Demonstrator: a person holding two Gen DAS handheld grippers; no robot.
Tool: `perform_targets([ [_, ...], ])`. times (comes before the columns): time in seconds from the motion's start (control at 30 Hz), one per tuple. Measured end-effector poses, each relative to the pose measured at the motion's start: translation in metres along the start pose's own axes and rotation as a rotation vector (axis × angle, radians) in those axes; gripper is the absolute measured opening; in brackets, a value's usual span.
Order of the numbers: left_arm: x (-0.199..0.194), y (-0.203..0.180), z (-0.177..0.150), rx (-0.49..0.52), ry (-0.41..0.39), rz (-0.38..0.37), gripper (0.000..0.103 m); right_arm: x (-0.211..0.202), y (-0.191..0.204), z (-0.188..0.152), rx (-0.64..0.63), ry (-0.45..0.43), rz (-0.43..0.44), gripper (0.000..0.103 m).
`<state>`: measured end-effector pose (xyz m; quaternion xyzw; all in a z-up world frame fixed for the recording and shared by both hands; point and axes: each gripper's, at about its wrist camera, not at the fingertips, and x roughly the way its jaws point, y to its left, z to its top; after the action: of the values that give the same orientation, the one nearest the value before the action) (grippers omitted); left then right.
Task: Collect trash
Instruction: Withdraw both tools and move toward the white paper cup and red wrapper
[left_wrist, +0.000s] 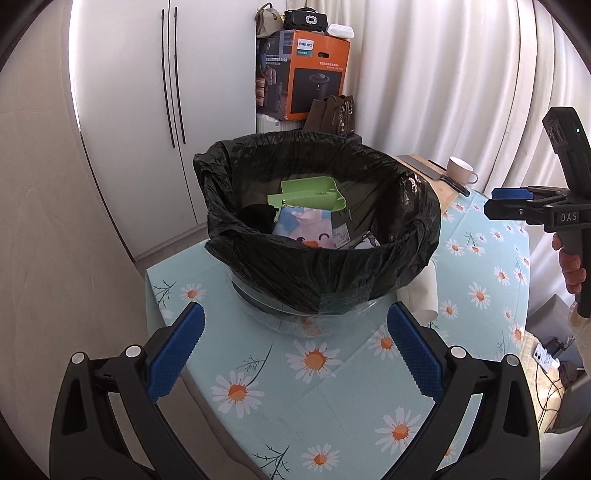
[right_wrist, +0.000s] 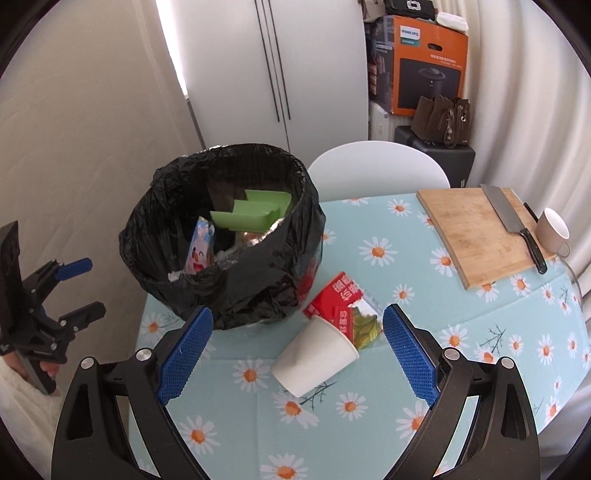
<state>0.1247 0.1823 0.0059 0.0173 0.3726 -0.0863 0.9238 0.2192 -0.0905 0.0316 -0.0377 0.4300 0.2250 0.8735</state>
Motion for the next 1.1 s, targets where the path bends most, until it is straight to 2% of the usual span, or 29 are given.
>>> perform_targets([
  [0.27, 0.006, -0.042, -0.016, -0.044, 0.054, 0.014, 0.097, -0.002, -0.053, -0.024, 0.013, 0.027, 0.021, 0.089],
  [0.47, 0.017, -0.087, -0.028, -0.080, 0.091, 0.035, 0.097, 0.000, -0.096, -0.040, -0.043, 0.072, 0.014, 0.089],
  [0.7, 0.033, -0.140, -0.037, -0.098, 0.109, 0.034, 0.097, 0.009, -0.138, -0.055, -0.089, 0.122, 0.068, 0.089],
  [0.8, 0.047, -0.158, -0.042, -0.117, 0.141, 0.045, 0.097, 0.014, -0.155, -0.062, -0.090, 0.144, 0.097, 0.089],
  [0.9, 0.058, -0.176, -0.045, -0.125, 0.164, 0.000, 0.097, 0.019, -0.171, -0.070, -0.079, 0.168, 0.136, 0.089],
  [1.1, 0.091, -0.201, -0.041, -0.093, 0.207, -0.047, 0.097, 0.027, -0.199, -0.080, -0.086, 0.197, 0.117, 0.089],
])
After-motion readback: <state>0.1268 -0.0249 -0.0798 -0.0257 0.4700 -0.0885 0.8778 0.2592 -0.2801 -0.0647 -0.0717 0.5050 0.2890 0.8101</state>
